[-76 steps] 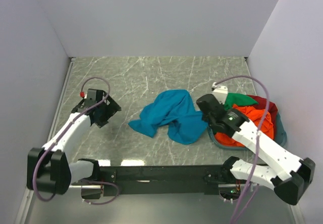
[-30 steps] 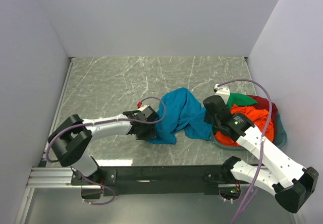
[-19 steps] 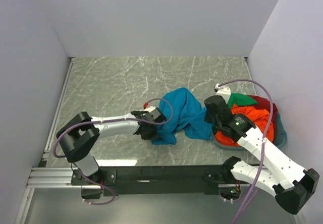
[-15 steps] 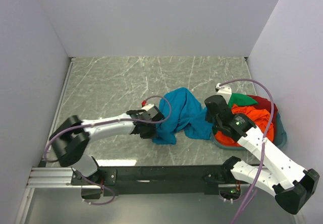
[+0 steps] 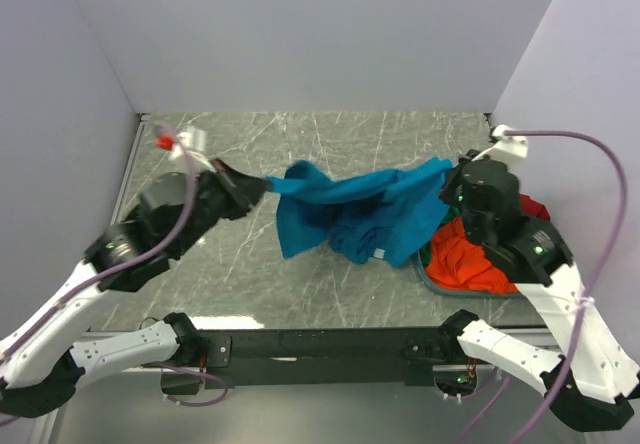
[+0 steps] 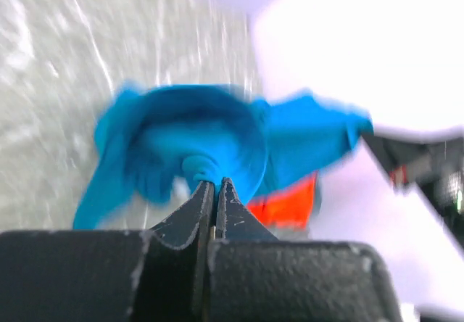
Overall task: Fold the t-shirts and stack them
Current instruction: Flatten the tshirt out
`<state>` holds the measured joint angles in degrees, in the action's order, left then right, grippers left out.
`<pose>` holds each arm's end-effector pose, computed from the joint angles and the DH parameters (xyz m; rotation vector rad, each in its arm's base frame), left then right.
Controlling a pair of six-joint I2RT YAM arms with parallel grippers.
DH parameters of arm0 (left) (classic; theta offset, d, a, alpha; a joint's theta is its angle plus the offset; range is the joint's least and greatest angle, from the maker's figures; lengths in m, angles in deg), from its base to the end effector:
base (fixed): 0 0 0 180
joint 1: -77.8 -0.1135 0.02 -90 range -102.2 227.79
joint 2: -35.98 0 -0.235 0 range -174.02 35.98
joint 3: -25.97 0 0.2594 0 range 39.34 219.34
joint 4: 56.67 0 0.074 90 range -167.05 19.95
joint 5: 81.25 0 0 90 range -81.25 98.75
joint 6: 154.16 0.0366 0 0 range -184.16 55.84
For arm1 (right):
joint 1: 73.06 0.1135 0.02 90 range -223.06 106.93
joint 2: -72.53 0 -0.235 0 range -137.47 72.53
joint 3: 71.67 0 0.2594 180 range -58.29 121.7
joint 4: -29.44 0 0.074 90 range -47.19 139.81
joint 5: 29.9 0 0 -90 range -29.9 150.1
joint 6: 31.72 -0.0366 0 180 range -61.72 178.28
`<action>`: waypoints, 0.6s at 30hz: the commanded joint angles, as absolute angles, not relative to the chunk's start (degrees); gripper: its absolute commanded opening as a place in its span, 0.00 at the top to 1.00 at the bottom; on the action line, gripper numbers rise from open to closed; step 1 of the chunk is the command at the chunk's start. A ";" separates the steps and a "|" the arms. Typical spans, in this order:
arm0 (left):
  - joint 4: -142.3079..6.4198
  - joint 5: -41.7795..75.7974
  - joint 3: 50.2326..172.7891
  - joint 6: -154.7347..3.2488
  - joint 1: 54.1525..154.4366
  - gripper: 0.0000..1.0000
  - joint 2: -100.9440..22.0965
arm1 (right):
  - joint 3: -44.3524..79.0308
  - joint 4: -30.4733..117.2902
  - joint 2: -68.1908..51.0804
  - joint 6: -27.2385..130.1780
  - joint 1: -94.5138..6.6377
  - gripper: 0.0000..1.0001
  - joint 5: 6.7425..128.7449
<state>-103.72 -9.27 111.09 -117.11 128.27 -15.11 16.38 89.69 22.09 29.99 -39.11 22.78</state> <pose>0.1318 -0.1419 0.4170 -0.2789 1.8829 -0.9930 0.1542 0.0771 0.4133 0.3223 1.8554 0.1016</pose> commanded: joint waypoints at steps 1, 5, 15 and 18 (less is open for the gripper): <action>-109.50 -23.13 115.88 -118.30 127.10 0.99 -14.29 | 22.37 90.01 22.96 33.32 -39.75 1.00 19.32; -114.51 -33.77 120.45 -119.62 126.93 0.99 -13.94 | 26.69 88.96 22.60 37.70 -39.75 1.00 19.50; -116.81 -50.14 132.50 -115.68 126.66 0.99 -12.19 | 41.70 79.56 21.28 48.61 -39.84 1.00 27.13; -112.25 -48.04 133.65 -111.37 126.75 0.99 -9.73 | 45.23 78.41 21.20 51.34 -39.75 1.00 32.82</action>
